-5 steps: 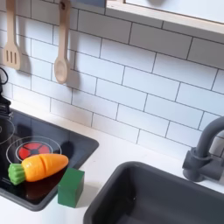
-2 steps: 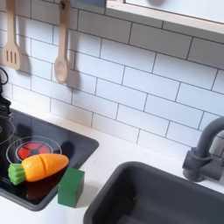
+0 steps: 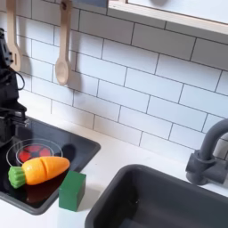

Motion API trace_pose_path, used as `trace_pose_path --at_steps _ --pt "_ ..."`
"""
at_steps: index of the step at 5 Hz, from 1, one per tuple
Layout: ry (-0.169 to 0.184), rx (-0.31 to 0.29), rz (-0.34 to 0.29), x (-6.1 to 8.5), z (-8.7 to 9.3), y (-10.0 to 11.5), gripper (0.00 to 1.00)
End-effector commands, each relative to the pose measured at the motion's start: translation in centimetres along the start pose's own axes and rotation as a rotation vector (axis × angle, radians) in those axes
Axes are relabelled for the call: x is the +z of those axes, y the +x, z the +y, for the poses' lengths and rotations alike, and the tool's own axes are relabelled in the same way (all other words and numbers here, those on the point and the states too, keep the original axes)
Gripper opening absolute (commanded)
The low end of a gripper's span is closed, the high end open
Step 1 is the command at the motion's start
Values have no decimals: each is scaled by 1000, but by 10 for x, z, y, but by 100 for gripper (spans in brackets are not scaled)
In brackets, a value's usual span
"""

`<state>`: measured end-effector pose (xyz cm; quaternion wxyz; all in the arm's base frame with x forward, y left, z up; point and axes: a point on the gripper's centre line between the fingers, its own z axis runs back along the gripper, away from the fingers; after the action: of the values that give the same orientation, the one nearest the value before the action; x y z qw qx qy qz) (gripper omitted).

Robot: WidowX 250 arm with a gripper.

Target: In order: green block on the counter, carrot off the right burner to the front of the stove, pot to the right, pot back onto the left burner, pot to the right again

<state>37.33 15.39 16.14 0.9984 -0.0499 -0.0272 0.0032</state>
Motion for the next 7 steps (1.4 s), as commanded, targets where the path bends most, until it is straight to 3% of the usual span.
trace_pose_path --at_steps 1,4,6,7 --pt "-9 -43 -2 -4 -25 1 0" --pt "-40 -105 0 -9 -75 -1 0" --pt "-43 -120 -5 -11 -90 -2 0" --pt "-38 -117 -7 -11 -87 -2 0"
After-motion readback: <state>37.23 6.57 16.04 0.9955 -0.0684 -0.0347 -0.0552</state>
